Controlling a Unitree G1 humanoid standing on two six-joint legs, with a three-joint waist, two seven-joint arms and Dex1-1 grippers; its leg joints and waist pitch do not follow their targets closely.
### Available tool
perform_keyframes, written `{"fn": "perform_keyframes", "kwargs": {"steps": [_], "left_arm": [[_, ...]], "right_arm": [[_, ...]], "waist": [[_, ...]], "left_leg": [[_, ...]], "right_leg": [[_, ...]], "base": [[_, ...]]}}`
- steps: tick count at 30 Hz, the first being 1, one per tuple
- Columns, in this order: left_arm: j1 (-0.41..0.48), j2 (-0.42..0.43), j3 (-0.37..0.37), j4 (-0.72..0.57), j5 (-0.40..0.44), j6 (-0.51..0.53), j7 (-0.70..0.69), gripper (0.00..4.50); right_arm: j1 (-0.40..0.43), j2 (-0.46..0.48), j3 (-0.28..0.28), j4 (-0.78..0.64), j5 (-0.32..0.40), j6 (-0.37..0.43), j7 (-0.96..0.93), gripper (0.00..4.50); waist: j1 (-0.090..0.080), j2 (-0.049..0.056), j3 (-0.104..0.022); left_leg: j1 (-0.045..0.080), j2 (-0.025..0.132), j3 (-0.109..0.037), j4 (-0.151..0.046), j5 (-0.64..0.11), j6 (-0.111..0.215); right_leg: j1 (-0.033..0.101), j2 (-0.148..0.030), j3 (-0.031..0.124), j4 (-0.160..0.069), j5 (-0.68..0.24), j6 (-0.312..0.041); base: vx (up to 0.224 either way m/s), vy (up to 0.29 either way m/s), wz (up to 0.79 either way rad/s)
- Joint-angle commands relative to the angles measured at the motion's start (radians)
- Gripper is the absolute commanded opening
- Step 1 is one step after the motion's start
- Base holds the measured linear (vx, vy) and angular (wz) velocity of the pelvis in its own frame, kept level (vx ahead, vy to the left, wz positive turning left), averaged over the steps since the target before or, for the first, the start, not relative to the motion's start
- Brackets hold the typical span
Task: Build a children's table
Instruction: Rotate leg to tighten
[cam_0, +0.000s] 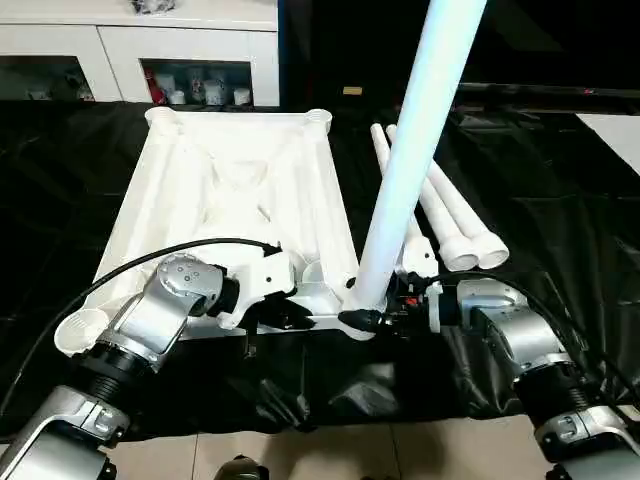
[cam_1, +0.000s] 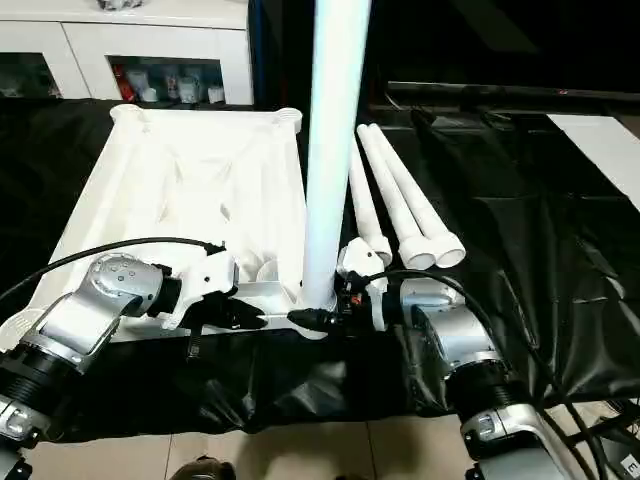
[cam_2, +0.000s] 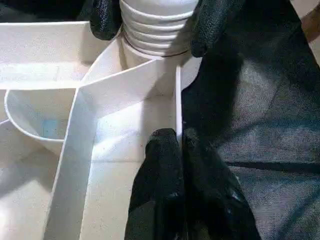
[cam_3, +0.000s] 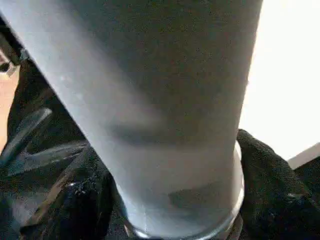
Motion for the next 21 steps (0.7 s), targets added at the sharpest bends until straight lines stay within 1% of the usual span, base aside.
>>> {"fn": "perform_keyframes", "kwargs": {"steps": [1,2,3,5,6,7,8,11,12,13,15,17,18,19,20,21], "left_arm": [[-0.013,-0.025,0.017,-0.028,-0.021,-0.006,0.020,0.00],[-0.010,-0.026,0.019,-0.030,-0.022,-0.006,0.022,0.00],[-0.007,-0.027,0.020,-0.033,-0.023,-0.005,0.024,0.00],[-0.004,-0.027,0.022,-0.036,-0.025,-0.003,0.025,0.00],[-0.003,-0.026,0.023,-0.038,-0.026,-0.001,0.025,0.00],[-0.002,-0.025,0.023,-0.039,-0.025,-0.001,0.025,0.00],[-0.001,-0.024,0.022,-0.039,-0.025,-0.001,0.025,0.00],[-0.002,-0.022,0.022,-0.039,-0.025,-0.001,0.026,0.00],[-0.002,-0.022,0.022,-0.039,-0.024,-0.001,0.028,0.00],[-0.002,-0.023,0.024,-0.038,-0.023,0.001,0.033,0.00],[-0.002,-0.029,0.030,-0.038,-0.022,0.006,0.050,0.00],[-0.002,-0.034,0.033,-0.038,-0.021,0.009,0.061,0.00],[-0.010,-0.061,0.054,-0.031,-0.008,0.037,0.138,0.00],[-0.014,-0.073,0.061,-0.029,-0.002,0.050,0.171,0.00],[-0.016,-0.083,0.067,-0.027,0.004,0.062,0.199,0.00],[-0.024,-0.126,0.091,-0.033,0.028,0.126,0.314,0.00]], "right_arm": [[0.020,0.026,0.017,0.023,0.016,0.025,-0.015,2.85],[0.024,0.035,0.006,0.031,0.026,0.039,-0.025,2.85],[0.029,0.043,-0.003,0.041,0.033,0.052,-0.034,2.85],[0.030,0.047,-0.009,0.052,0.035,0.059,-0.043,2.85],[0.032,0.054,-0.017,0.074,0.031,0.057,-0.050,2.85],[0.033,0.055,-0.017,0.083,0.025,0.051,-0.054,2.84],[0.033,0.055,-0.016,0.093,0.019,0.043,-0.058,2.84],[0.035,0.057,-0.013,0.104,0.009,0.032,-0.063,2.84],[0.035,0.061,-0.016,0.108,0.008,0.034,-0.074,2.84],[0.031,0.065,-0.021,0.118,0.005,0.034,-0.093,2.84],[0.019,0.076,-0.030,0.146,-0.006,0.029,-0.135,2.84],[0.012,0.083,-0.034,0.163,-0.014,0.023,-0.160,2.84],[-0.027,0.118,-0.064,0.243,-0.033,0.010,-0.290,2.84],[-0.042,0.132,-0.077,0.270,-0.035,0.004,-0.335,2.84],[-0.054,0.143,-0.087,0.293,-0.036,0.000,-0.372,2.84],[-0.103,0.193,-0.132,0.376,-0.018,-0.004,-0.493,2.84]], "waist": [[-0.004,0.010,-0.071],[-0.004,0.011,-0.070],[-0.005,0.010,-0.070],[-0.008,0.010,-0.069],[-0.008,0.013,-0.068],[-0.010,0.012,-0.067],[-0.011,0.014,-0.067],[-0.013,0.014,-0.066],[-0.015,0.013,-0.065],[-0.016,0.013,-0.063],[-0.020,0.012,-0.063],[-0.025,0.014,-0.063],[-0.030,0.016,-0.061],[-0.039,0.014,-0.059],[-0.041,0.016,-0.061],[-0.055,0.018,-0.061]], "left_leg": [[0.031,0.058,-0.027,-0.076,-0.304,-0.016],[0.034,0.059,-0.028,-0.077,-0.319,-0.021],[0.032,0.059,-0.031,-0.078,-0.323,-0.025],[0.033,0.059,-0.031,-0.079,-0.331,-0.029],[0.034,0.058,-0.031,-0.079,-0.338,-0.031],[0.035,0.058,-0.031,-0.079,-0.353,-0.034],[0.036,0.058,-0.033,-0.079,-0.362,-0.037],[0.038,0.058,-0.034,-0.080,-0.377,-0.041],[0.038,0.057,-0.035,-0.081,-0.385,-0.042],[0.040,0.057,-0.036,-0.082,-0.396,-0.043],[0.040,0.057,-0.037,-0.082,-0.404,-0.047],[0.040,0.056,-0.039,-0.082,-0.410,-0.050],[0.039,0.055,-0.039,-0.082,-0.419,-0.056],[0.035,0.052,-0.046,-0.084,-0.433,-0.067],[0.033,0.052,-0.048,-0.084,-0.436,-0.071],[0.036,0.052,-0.053,-0.083,-0.456,-0.083]], "right_leg": [[0.040,-0.078,0.049,-0.073,-0.310,-0.187],[0.037,-0.079,0.049,-0.076,-0.336,-0.180],[0.039,-0.079,0.048,-0.076,-0.353,-0.171],[0.037,-0.079,0.048,-0.077,-0.357,-0.170],[0.036,-0.079,0.048,-0.077,-0.364,-0.170],[0.034,-0.080,0.049,-0.080,-0.381,-0.168],[0.035,-0.081,0.049,-0.081,-0.394,-0.165],[0.034,-0.081,0.049,-0.084,-0.406,-0.162],[0.035,-0.081,0.048,-0.084,-0.421,-0.158],[0.033,-0.082,0.048,-0.086,-0.439,-0.155],[0.033,-0.083,0.048,-0.087,-0.456,-0.153],[0.033,-0.083,0.047,-0.088,-0.474,-0.149],[0.031,-0.083,0.047,-0.090,-0.486,-0.146],[0.037,-0.083,0.040,-0.090,-0.524,-0.136],[0.038,-0.086,0.039,-0.091,-0.539,-0.131],[0.034,-0.087,0.036,-0.094,-0.560,-0.123]], "base": [[0.000,0.000,0.00],[0.000,0.000,0.00],[0.000,0.000,0.00],[0.000,0.000,0.00],[0.000,0.000,0.00],[0.000,0.000,0.00],[0.000,0.000,0.00],[0.000,0.000,0.00],[0.000,0.000,0.00],[0.000,0.000,0.00],[0.000,0.000,0.00],[0.000,0.000,0.00],[0.000,0.000,0.00],[0.000,0.000,0.00],[0.000,0.000,0.00],[0.000,0.000,0.00]]}}
